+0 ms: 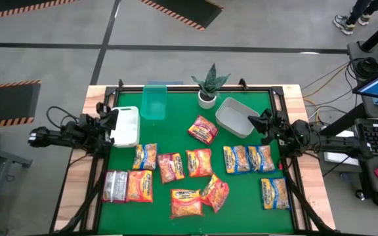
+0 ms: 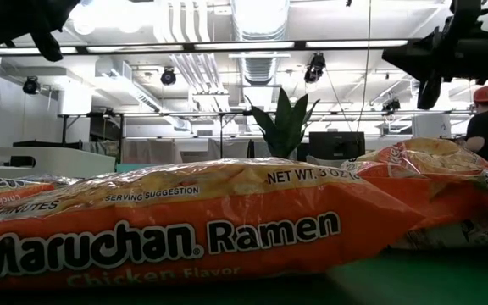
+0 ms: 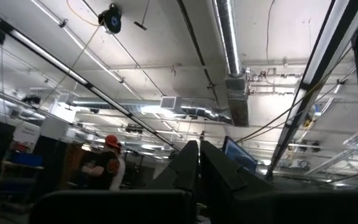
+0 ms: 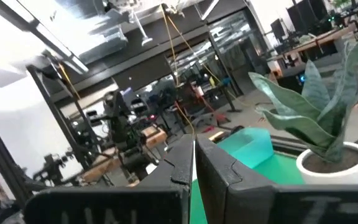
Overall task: Sort Maruchan noodles
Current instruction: Put the orange noodle pack into the green bin
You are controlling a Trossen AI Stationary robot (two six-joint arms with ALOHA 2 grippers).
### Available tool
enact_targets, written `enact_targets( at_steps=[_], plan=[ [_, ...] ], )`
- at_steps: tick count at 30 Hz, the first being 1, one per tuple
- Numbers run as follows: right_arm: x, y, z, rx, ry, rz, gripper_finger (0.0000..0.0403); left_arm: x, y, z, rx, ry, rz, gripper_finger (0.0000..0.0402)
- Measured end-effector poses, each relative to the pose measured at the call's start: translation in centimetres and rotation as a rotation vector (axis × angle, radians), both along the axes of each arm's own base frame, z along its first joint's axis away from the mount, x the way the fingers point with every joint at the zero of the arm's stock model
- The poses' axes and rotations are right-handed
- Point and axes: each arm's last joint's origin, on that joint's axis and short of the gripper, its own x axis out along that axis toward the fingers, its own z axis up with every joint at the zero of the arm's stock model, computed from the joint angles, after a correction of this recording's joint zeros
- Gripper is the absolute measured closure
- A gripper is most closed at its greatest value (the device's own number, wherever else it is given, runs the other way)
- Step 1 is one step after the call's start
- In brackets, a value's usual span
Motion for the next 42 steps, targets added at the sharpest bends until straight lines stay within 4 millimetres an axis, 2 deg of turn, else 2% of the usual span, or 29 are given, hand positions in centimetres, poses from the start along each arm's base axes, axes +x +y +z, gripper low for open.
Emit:
enact_targets(
  at_steps=[3, 10, 18, 23, 25, 27, 30, 33, 42],
  plan=[
    [0.3, -0.1, 0.4, -0.002, -0.044, 0.002, 0.0394, 0.3, -0.2, 0.0, 0.036, 0.002, -0.068, 0.0402],
    [2.7, -0.4, 1.3, 0.039, 0.092, 0.030, 0.0394, 1.4, -0.5, -0.1, 0.087, 0.055, -0.104, 0.0402],
    [5.7, -0.9, 4.1, 0.071, 0.259, 0.032, 0.0394, 4.2, -0.8, 2.9, 0.099, 0.158, -0.103, 0.0402],
    [7.6, -1.2, 5.6, 0.121, 0.507, 0.035, 0.0394, 7.0, -1.2, 4.3, 0.128, 0.344, -0.088, 0.0402],
    [8.3, -1.3, 6.7, 0.147, 0.566, 0.035, 0.0394, 8.2, -1.3, 4.6, 0.137, 0.457, -0.093, 0.0402],
    [8.8, -1.4, 6.8, 0.185, 0.675, 0.036, 0.0394, 9.2, -1.4, 4.7, 0.148, 0.606, -0.099, 0.0402],
    [9.8, -1.5, 7.1, 0.238, 0.784, 0.076, 0.0394, 10.5, -1.6, 4.6, 0.153, 0.846, -0.113, 0.0402],
    [11.1, -1.5, 7.3, 0.278, 0.830, 0.136, 0.0394, 11.6, -1.7, 3.8, 0.139, 1.015, -0.125, 0.0402],
    [14.2, -1.3, 4.6, 0.497, 0.957, 0.359, 0.0394, 15.4, -2.2, 0.7, 0.136, 1.174, -0.154, 0.0402]
  ],
)
